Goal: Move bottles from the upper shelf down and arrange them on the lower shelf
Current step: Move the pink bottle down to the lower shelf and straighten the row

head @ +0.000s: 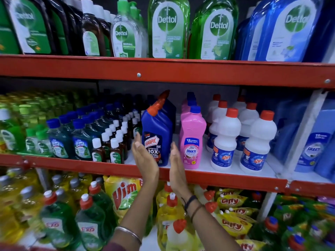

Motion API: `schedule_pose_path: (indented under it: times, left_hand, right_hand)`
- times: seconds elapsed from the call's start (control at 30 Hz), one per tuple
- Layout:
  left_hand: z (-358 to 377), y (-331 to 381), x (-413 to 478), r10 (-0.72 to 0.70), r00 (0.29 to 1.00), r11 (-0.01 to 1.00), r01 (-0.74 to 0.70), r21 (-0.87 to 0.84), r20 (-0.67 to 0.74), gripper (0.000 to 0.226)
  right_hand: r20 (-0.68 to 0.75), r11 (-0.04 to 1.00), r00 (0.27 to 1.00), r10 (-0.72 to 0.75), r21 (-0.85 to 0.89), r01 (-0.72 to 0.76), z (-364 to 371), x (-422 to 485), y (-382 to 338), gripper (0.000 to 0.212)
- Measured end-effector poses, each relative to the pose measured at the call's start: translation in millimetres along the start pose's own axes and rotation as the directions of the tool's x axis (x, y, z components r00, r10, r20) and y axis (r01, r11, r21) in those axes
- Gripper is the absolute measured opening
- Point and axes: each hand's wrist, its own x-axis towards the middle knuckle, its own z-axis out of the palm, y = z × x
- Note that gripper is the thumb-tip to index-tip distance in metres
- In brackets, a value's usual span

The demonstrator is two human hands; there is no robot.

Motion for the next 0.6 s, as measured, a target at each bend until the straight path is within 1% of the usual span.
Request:
schedule_pose_path:
  times: [0.07,0.1,0.13,0.17,0.23,0.37,0.43,0.47,0.53,0.57,0.6]
  left_hand:
    - [0,0,7,-0.036,0.998,0.999,0.034,0.041,0.047,0.074]
    - [-1,2,7,-0.049,0.997,0.997,0.046,0.056,0.067,0.079]
    - [-2,2,8,-0.06,0.995,0.996,0.054,0.068,0.079,0.082]
    - [-2,5,6,-0.069,0.994,0.995,0.063,0.075,0.084,0.081]
    - [-4,8,8,-0.078,0.991,0.996,0.072,0.058,0.106,0.072]
    - [-5,11,10,-0.093,0.988,0.995,0.086,0.059,0.12,0.06]
    - [-5,12,8,-0.068,0.991,0.996,0.062,0.061,0.111,0.066]
    - [-4,8,7,-0.049,0.993,0.998,0.044,0.044,0.106,0.07]
    - [-3,13,-2,0.006,0.998,1.0,-0.007,0.016,0.069,0.075]
    - [-3,20,-8,0.061,0.997,0.998,-0.062,0.009,0.046,0.077]
    - [0,23,-10,0.165,0.986,0.986,-0.165,-0.014,0.029,0.076]
  right_hand:
    - [-0.006,0.996,0.998,0.055,0.074,-0.054,6,11,-1,0.087]
    - [-0.011,0.99,0.996,0.084,0.115,-0.082,7,15,-1,0.09]
    - [-0.013,0.984,0.994,0.106,0.147,-0.103,8,17,-1,0.089]
    - [-0.015,0.979,0.992,0.123,0.165,-0.119,8,19,-2,0.085]
    - [-0.017,0.974,0.991,0.133,0.186,-0.127,8,19,-1,0.08]
    - [-0.016,0.975,0.992,0.129,0.186,-0.123,6,18,-4,0.082]
    - [-0.016,0.974,0.991,0.131,0.186,-0.126,4,16,-5,0.087]
    - [-0.016,0.974,0.993,0.117,0.198,-0.111,3,15,-5,0.086]
    - [-0.043,0.97,0.995,0.086,0.232,-0.074,-2,9,-14,0.074]
    - [-0.088,0.978,0.994,0.061,0.203,-0.042,-9,1,-17,0.066]
    - [-0.137,0.981,0.99,0.015,0.193,0.011,-19,-12,-15,0.059]
